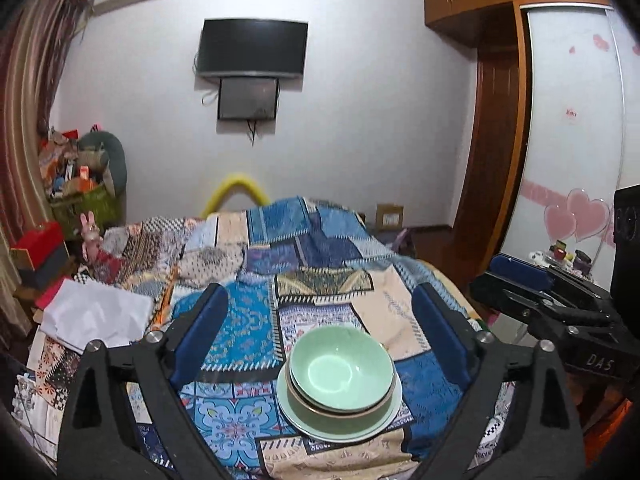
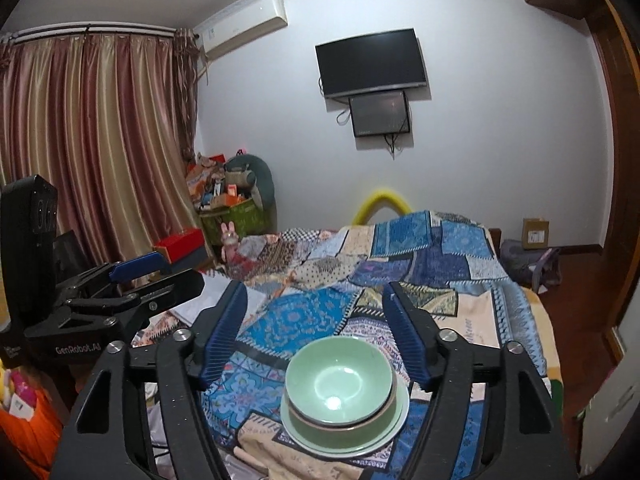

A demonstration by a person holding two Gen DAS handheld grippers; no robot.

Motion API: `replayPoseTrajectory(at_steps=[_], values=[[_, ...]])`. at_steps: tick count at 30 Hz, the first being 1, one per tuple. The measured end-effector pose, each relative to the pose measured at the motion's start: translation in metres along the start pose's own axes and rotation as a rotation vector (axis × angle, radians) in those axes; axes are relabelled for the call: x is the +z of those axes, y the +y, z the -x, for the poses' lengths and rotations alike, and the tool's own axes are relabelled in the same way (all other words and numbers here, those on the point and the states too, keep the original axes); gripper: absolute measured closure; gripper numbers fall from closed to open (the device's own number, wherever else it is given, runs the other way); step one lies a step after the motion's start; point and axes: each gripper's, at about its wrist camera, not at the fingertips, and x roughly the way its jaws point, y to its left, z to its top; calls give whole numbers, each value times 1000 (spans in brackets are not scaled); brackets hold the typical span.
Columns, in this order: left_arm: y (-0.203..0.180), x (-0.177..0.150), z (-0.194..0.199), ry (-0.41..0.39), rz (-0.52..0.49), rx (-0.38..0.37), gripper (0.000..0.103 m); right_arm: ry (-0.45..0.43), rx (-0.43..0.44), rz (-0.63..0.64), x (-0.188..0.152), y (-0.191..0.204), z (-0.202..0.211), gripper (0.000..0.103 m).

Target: Organize plates and bowls

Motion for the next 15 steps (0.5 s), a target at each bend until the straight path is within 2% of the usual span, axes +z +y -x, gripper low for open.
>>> replayPoseTrajectory(at_steps=[3, 5, 9, 15], values=[[-1, 1, 7, -30, -6, 7, 2, -16, -2, 3, 1, 2, 3, 29], [-1, 0, 11, -48, -5, 11, 1, -35, -5, 5, 2, 3, 5, 21], [0, 0, 15, -66, -2, 11, 0, -61, -15, 16, 2, 6, 9, 17], [0, -3, 18, -81, -4, 22, 0, -105, -44, 26, 3, 9, 15, 2]])
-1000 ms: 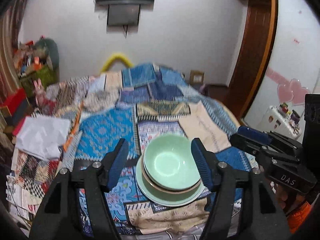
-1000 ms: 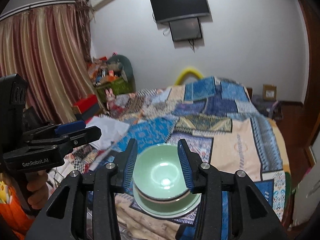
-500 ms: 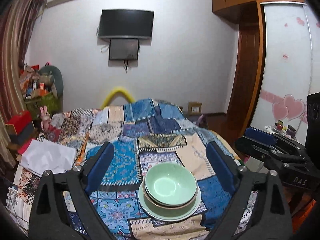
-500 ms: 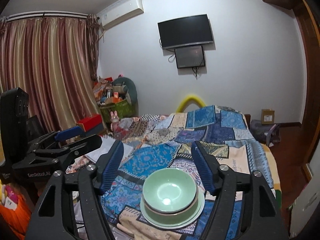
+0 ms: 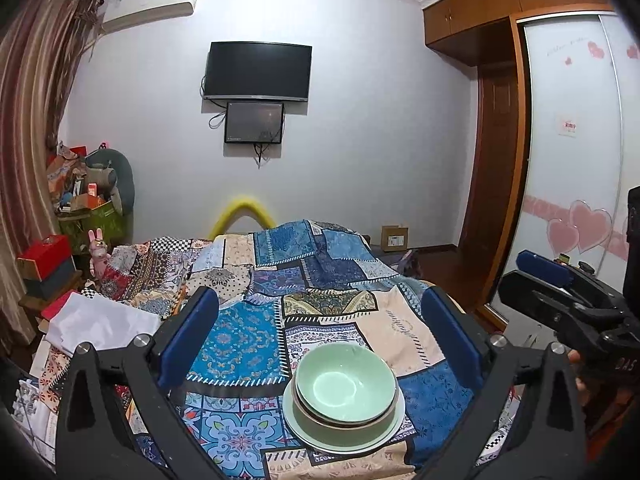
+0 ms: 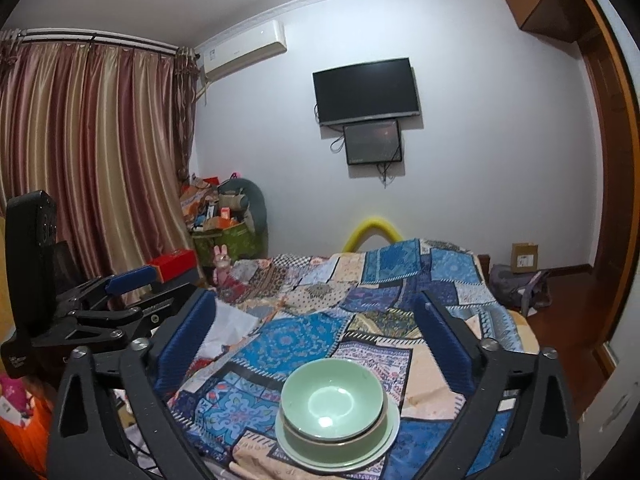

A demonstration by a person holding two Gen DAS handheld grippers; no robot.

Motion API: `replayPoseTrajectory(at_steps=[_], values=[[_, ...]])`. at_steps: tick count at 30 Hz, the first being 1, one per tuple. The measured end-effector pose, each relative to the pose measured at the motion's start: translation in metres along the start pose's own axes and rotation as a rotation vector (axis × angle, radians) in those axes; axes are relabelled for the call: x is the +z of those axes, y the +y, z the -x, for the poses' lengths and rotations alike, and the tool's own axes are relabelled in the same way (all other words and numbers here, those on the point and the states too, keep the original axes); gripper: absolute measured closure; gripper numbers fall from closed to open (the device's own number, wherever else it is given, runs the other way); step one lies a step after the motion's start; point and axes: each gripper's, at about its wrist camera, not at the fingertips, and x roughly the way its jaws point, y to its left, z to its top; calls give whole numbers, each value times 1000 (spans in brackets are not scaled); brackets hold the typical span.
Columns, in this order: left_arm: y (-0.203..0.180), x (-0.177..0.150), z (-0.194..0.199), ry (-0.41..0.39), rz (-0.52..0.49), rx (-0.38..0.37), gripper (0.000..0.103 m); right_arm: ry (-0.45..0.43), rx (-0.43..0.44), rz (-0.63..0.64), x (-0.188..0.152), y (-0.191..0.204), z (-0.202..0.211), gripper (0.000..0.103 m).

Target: Organize plates and bowls

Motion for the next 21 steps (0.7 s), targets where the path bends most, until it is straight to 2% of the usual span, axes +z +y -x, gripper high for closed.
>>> replayPoseTrajectory(at_steps=[21], values=[[9, -1, -4, 4, 25, -2, 0, -2, -36, -24, -3, -2, -1, 0]])
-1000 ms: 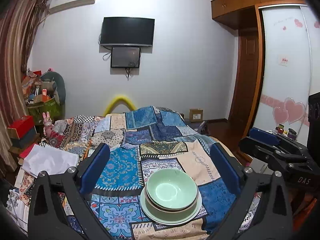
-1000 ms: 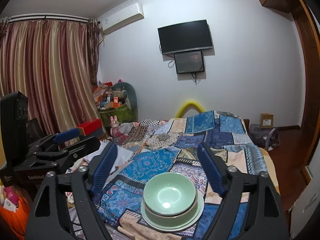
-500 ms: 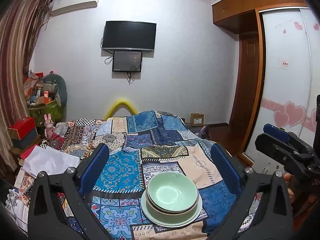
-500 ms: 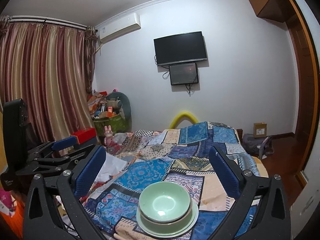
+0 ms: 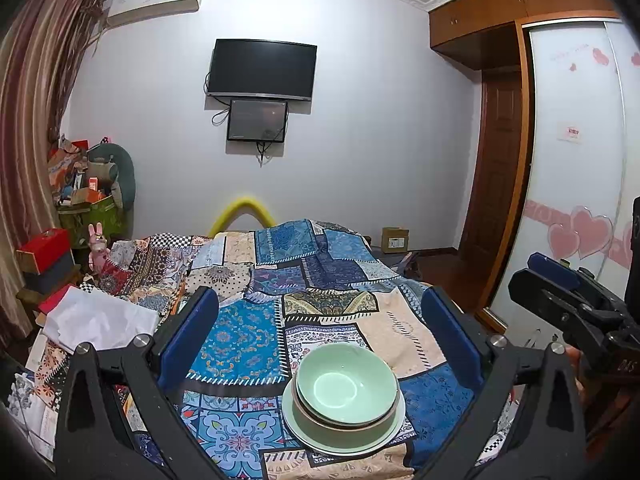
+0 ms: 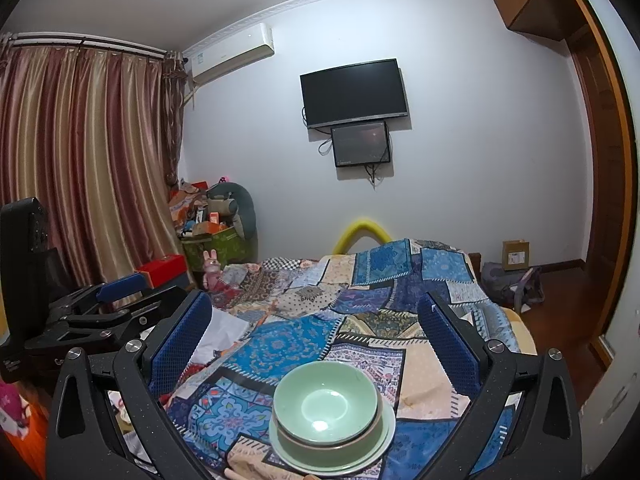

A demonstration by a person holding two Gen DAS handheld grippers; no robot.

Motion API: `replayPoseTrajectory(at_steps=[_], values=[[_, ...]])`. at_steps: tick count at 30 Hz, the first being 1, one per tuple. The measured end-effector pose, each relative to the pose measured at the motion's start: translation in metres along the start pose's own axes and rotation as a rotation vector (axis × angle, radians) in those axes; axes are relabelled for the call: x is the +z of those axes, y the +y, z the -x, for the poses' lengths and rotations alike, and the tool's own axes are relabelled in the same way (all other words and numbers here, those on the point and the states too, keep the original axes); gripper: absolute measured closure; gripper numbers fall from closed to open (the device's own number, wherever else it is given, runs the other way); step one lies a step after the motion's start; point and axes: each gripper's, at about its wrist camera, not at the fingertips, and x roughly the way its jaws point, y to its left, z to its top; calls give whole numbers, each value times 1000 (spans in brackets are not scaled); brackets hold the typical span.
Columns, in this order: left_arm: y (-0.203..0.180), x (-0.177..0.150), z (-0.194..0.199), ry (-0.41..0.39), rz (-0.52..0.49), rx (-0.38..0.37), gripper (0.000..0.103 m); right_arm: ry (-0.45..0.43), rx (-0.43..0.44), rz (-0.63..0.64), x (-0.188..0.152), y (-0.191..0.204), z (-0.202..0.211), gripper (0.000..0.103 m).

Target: Organize plates and bowls

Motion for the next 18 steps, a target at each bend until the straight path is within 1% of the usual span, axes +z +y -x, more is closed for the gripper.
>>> replayPoseTrajectory(at_steps=[10, 18], values=[[1, -1, -2, 6, 3, -2, 0, 11, -6, -7, 0, 0, 1, 0], [-3, -2, -3, 4, -9, -12, 0, 10, -5, 15, 2, 3, 2, 0]])
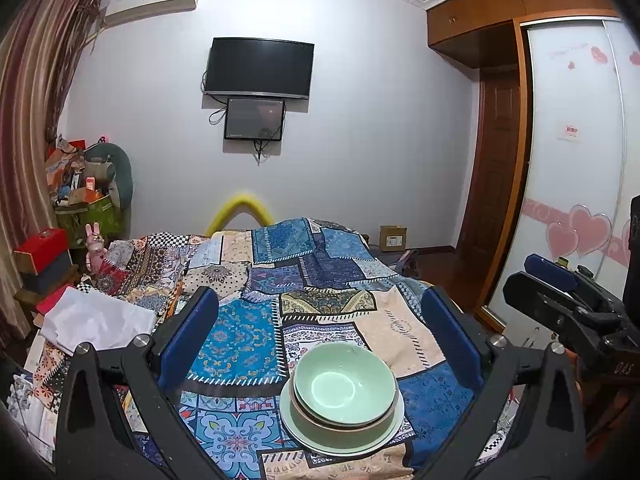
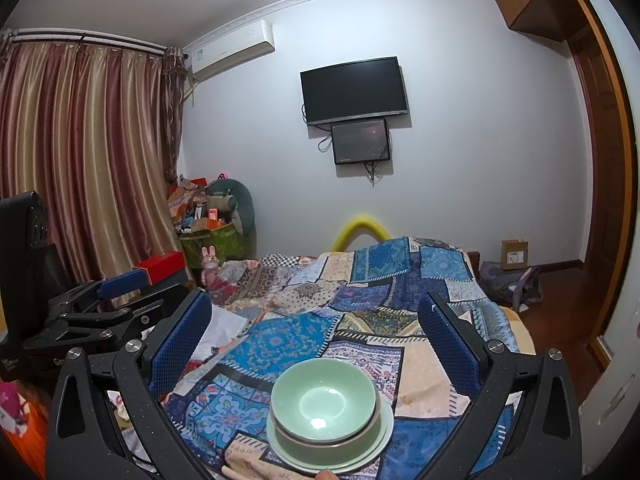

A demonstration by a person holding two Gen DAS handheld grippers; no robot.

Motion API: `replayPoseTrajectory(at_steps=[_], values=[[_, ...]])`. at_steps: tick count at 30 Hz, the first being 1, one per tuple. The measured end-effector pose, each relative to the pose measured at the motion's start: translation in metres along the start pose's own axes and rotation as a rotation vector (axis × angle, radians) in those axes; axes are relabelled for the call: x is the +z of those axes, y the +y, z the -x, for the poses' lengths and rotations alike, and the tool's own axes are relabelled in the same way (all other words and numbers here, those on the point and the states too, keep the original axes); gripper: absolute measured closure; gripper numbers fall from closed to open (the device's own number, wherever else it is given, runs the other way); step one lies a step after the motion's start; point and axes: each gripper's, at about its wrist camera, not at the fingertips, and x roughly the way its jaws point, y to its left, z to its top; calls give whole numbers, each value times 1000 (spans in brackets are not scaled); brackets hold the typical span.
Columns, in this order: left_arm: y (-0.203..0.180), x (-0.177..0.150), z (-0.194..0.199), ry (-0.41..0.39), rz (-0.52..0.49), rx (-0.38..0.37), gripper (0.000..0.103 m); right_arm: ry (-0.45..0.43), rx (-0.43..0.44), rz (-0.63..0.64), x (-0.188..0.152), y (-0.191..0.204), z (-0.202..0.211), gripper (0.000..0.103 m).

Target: Organize plates and bowls

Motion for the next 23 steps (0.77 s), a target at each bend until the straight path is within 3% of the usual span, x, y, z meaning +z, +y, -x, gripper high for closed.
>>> replayPoseTrajectory(at_steps=[23], values=[[-2, 0, -5, 15, 10, -2, 0, 17, 5, 17, 0, 0, -4, 0]])
